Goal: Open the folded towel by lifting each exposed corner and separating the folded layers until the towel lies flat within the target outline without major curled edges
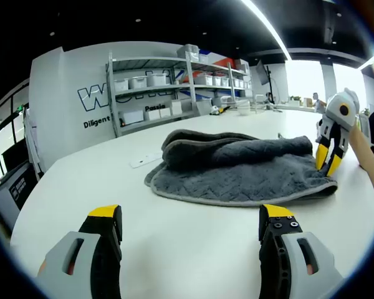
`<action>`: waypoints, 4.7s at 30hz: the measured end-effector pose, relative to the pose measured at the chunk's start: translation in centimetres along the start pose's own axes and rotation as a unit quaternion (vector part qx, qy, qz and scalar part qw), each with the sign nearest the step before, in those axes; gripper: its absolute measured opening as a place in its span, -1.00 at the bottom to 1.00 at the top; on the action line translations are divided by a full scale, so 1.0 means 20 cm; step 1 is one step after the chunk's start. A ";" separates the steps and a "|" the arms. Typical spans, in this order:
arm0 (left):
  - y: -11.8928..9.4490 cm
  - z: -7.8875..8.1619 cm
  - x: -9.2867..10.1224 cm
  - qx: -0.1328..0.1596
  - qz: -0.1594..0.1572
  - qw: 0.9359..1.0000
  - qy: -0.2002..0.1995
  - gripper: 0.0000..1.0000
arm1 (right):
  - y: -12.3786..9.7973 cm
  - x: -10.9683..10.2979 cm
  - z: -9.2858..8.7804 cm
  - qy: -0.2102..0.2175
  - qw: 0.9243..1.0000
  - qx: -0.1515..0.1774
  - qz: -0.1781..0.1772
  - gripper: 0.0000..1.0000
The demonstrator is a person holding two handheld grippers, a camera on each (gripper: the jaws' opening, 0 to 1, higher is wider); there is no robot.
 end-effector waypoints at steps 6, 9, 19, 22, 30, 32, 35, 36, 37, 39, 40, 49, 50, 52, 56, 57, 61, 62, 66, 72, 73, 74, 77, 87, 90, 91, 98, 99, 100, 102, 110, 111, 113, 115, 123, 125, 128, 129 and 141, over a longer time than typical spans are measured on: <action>0.00 0.00 0.00 -0.001 0.000 1.000 0.001 0.79 | 0.04 -0.02 0.02 -0.017 1.000 0.004 0.010 -0.87; 0.00 0.00 0.00 -0.001 0.000 1.000 0.000 0.79 | 0.05 -0.03 0.04 -0.023 1.000 0.010 0.013 -0.87; 0.00 0.00 0.00 -0.002 0.000 1.000 0.001 0.79 | 0.10 -0.06 0.07 -0.052 0.998 0.019 0.014 -0.87; 0.00 0.00 0.00 -0.002 0.000 1.000 0.000 0.79 | 0.11 -0.07 0.08 -0.057 0.998 0.022 0.016 -0.87; 0.00 0.00 0.00 -0.002 0.000 1.000 0.000 0.79 | 0.15 -0.09 0.11 -0.063 0.997 0.031 0.023 -0.86; 0.00 0.00 0.00 -0.002 0.000 1.000 0.000 0.79 | 0.15 -0.10 0.12 -0.061 0.997 0.034 0.024 -0.86; 0.00 0.00 0.00 -0.002 0.000 1.000 0.000 0.79 | 0.16 -0.11 0.14 -0.066 0.997 0.041 0.024 -0.86; 0.00 0.00 0.00 -0.002 0.000 1.000 0.000 0.79 | 0.17 -0.11 0.14 -0.066 0.997 0.042 0.023 -0.86; 0.00 0.00 0.01 -0.002 0.000 1.000 0.000 0.79 | 0.17 -0.11 0.15 -0.068 0.996 0.044 0.023 -0.86; 0.00 0.00 0.01 -0.002 0.000 1.000 0.000 0.79 | 0.18 -0.12 0.16 -0.069 0.996 0.049 0.024 -0.86; -0.01 0.00 0.01 -0.002 0.000 1.000 0.000 0.79 | 0.19 -0.13 0.16 -0.070 0.996 0.052 0.026 -0.86; 0.00 -0.01 0.01 -0.003 0.000 1.000 0.001 0.79 | 0.22 -0.18 0.23 -0.080 0.993 0.075 0.035 -0.86; 0.00 -0.01 0.01 -0.003 0.000 1.000 0.000 0.79 | 0.23 -0.19 0.24 -0.085 0.993 0.077 0.034 -0.86; 0.00 -0.01 0.01 -0.003 0.000 1.000 0.000 0.79 | 0.23 -0.21 0.28 -0.091 0.991 0.094 0.038 -0.86; 0.00 -0.01 0.01 -0.003 0.000 1.000 0.000 0.79 | 0.20 -0.21 0.33 -0.090 0.987 0.126 0.032 -0.87; 0.00 -0.01 0.01 -0.003 0.000 1.000 0.000 0.79 | 0.19 -0.19 0.34 -0.088 0.987 0.130 0.027 -0.87; 0.00 -0.01 0.01 -0.004 0.000 1.000 0.000 0.79 | 0.17 -0.13 0.33 -0.076 0.988 0.135 -0.004 -0.86; 0.00 -0.01 0.01 -0.003 0.000 1.000 0.000 0.79 | 0.17 -0.11 0.33 -0.072 0.988 0.133 -0.014 -0.84; 0.00 -0.01 0.02 -0.003 0.000 1.000 0.000 0.79 | 0.14 -0.05 0.31 -0.058 0.989 0.126 -0.041 -0.65; 0.00 -0.01 0.01 -0.004 -0.001 1.000 0.000 0.79 | 0.10 0.04 0.30 -0.028 0.988 0.123 -0.090 -0.49; 0.00 -0.01 0.01 -0.005 -0.001 1.000 0.000 0.79 | 0.10 0.06 0.29 -0.019 0.987 0.121 -0.100 -0.46; 0.00 -0.01 0.01 -0.005 -0.001 1.000 0.000 0.79 | 0.09 0.08 0.29 -0.012 0.987 0.118 -0.110 -0.43; 0.00 -0.01 0.01 -0.006 -0.001 1.000 0.001 0.79 | 0.07 0.14 0.24 0.005 0.984 0.092 -0.150 -0.37; 0.00 -0.01 0.01 -0.005 -0.002 1.000 0.000 0.79 | 0.03 0.24 0.17 0.071 0.975 0.063 -0.202 0.15; 0.00 -0.01 0.01 -0.005 -0.002 1.000 0.001 0.79 | 0.02 0.26 0.15 0.089 0.971 0.058 -0.214 0.23; 0.00 -0.01 0.01 -0.005 -0.002 1.000 0.000 0.79 | 0.01 0.27 0.15 0.092 0.970 0.056 -0.217 0.25; 0.00 -0.01 0.01 -0.005 -0.002 1.000 0.000 0.79 | -0.01 0.29 0.12 0.117 0.963 0.049 -0.236 0.37; 0.00 -0.01 0.01 -0.005 -0.002 1.000 0.000 0.79 | -0.02 0.30 0.12 0.125 0.962 0.049 -0.239 0.38; 0.00 -0.01 0.01 -0.005 -0.002 1.000 0.001 0.79 | -0.02 0.30 0.11 0.128 0.961 0.048 -0.240 0.40; 0.00 0.00 0.01 -0.005 -0.002 1.000 0.001 0.79 | -0.02 0.31 0.10 0.138 0.959 0.043 -0.243 0.45; 0.00 0.00 0.01 -0.005 -0.002 1.000 0.001 0.79 | -0.03 0.33 0.06 0.158 0.953 0.023 -0.258 0.55; 0.00 0.00 0.01 -0.005 -0.002 1.000 0.001 0.79 | -0.03 0.33 0.06 0.160 0.952 0.022 -0.258 0.56; 0.00 0.00 0.01 -0.005 -0.003 1.000 0.000 0.79 | -0.03 0.33 0.05 0.168 0.951 0.021 -0.258 0.58; 0.00 -0.01 0.01 -0.005 -0.002 1.000 0.000 0.79 | -0.03 0.33 0.05 0.171 0.950 0.020 -0.261 0.61; 0.00 -0.01 0.01 -0.005 -0.003 1.000 0.000 0.79 | -0.04 0.34 0.02 0.192 0.945 0.008 -0.263 0.82; 0.00 -0.01 0.01 -0.006 -0.003 1.000 0.000 0.79 | -0.04 0.34 0.01 0.196 0.944 0.004 -0.264 0.84; 0.00 -0.01 0.01 -0.005 -0.003 1.000 0.000 0.79 | -0.04 0.34 0.01 0.201 0.943 0.001 -0.263 0.88; 0.00 -0.01 0.01 -0.005 -0.003 1.000 0.000 0.79 | -0.04 0.35 0.01 0.204 0.943 0.001 -0.263 0.90; 0.00 -0.01 0.01 -0.005 -0.003 1.000 0.000 0.79 | -0.07 0.36 -0.03 0.221 0.935 -0.015 -0.278 0.98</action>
Point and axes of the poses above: the point that each gripper's makers call its tool centre point, and the gripper's own axes: y roughly forward along the fingers, x roughly to its right, z roughly out of its top, the point moved 6 cm from there along -y, roughly backward along the fingers, and after that the axes turned 6 degrees about -z, right-handed, at the moved point
